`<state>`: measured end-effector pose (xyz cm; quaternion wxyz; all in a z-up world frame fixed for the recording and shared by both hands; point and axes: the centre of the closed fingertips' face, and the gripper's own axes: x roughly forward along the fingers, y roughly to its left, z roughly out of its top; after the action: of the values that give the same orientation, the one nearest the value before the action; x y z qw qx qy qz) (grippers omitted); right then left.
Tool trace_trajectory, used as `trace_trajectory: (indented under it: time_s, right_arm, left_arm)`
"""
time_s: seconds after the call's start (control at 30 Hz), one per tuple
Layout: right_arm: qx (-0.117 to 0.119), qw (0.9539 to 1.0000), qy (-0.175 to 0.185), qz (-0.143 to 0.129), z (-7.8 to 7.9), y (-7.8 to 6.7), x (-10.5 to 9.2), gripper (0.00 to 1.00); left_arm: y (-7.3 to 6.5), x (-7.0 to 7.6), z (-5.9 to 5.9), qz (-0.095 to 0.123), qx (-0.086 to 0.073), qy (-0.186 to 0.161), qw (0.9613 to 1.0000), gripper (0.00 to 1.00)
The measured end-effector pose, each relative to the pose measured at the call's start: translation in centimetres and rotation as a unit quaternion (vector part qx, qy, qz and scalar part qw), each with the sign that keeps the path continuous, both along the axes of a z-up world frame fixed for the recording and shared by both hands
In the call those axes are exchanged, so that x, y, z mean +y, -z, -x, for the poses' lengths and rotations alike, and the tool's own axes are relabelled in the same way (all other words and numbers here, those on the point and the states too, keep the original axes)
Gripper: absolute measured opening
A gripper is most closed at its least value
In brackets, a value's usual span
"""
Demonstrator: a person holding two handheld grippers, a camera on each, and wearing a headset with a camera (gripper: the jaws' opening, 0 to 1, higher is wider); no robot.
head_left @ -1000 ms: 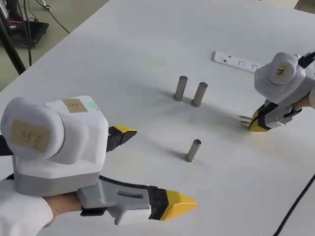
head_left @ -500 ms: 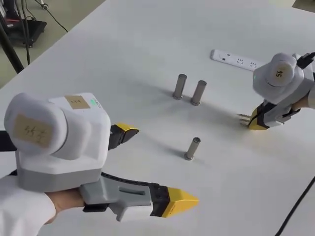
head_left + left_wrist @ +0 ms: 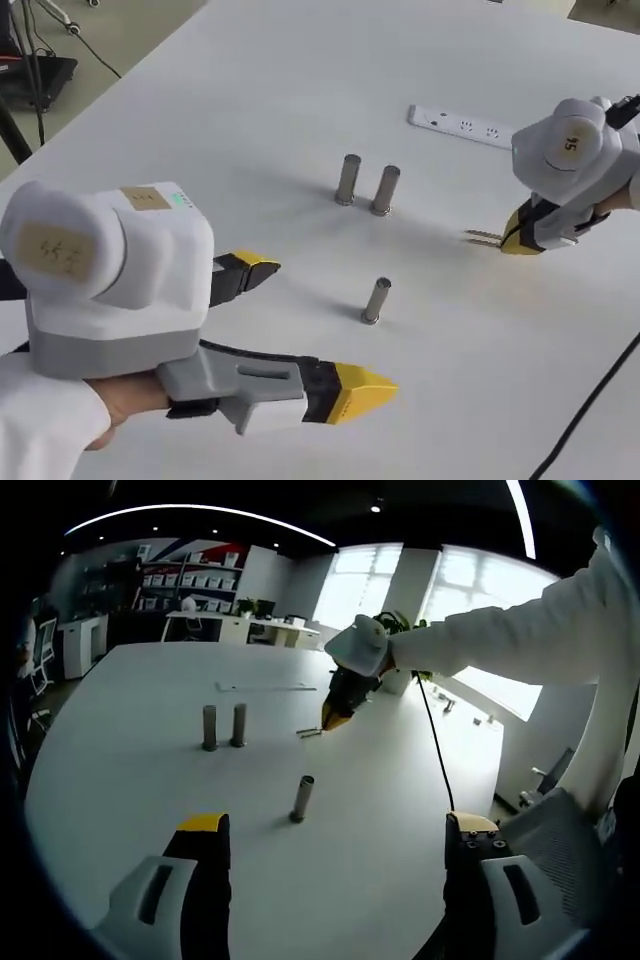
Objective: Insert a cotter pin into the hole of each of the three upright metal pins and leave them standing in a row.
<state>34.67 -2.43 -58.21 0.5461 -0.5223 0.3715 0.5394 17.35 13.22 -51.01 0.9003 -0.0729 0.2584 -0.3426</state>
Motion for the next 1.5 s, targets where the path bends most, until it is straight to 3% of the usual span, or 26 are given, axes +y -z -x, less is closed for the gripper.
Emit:
trace_trajectory:
  time_s: [0.07,0.3,0.4,0.57,0.63,0.93,1.1,1.27,1.5]
  right_arm:
    - [-0.006,0.9999,-0.003,-0.013,-0.5,-0.4,0.4,0.0]
    - [-0.033,0.9984,-0.018,-0.042,0.7,-3.3,1.1,0.0]
    - [-0.046,0.9974,-0.029,-0.047,1.3,-4.3,1.1,0.0]
    - [-0.062,0.995,-0.051,-0.059,2.4,-5.7,1.4,0.0]
    - [-0.065,0.9945,-0.055,-0.062,1.8,-5.7,1.3,0.0]
    - [-0.101,0.9873,-0.084,-0.089,3.5,-7.9,2.3,0.0]
    - [-0.11,0.9844,-0.088,-0.106,4.9,-8.9,2.9,0.0]
    - [-0.117,0.9815,-0.094,-0.118,6.2,-9.5,3.5,0.0]
    - [-0.128,0.9772,-0.102,-0.135,7.0,-10.2,4.2,0.0]
  left_arm:
    - [-0.2,0.0,-0.4,-0.006,-0.006,0.001,1.0,0.88]
    - [-1.5,-0.5,-2.3,0.005,-0.02,0.008,0.9998,0.84]
    - [-1.8,-0.9,-3.2,0.011,-0.014,0.007,0.9998,0.84]
    - [-2.8,-2.2,-4.5,0.028,-0.018,0.015,0.9993,0.8]
    - [-3.0,-2.5,-4.8,0.032,-0.019,0.017,0.9992,0.79]
    - [-3.4,-4.5,-6.7,0.058,-0.003,0.026,0.998,0.71]
    - [-3.5,-4.9,-7.2,0.066,-0.005,0.024,0.9975,0.66]
    - [-4.0,-5.2,-8.3,0.099,0.006,0.014,0.9949,0.65]
    - [-4.2,-6.0,-8.7,0.119,0.024,0.009,0.9925,0.59]
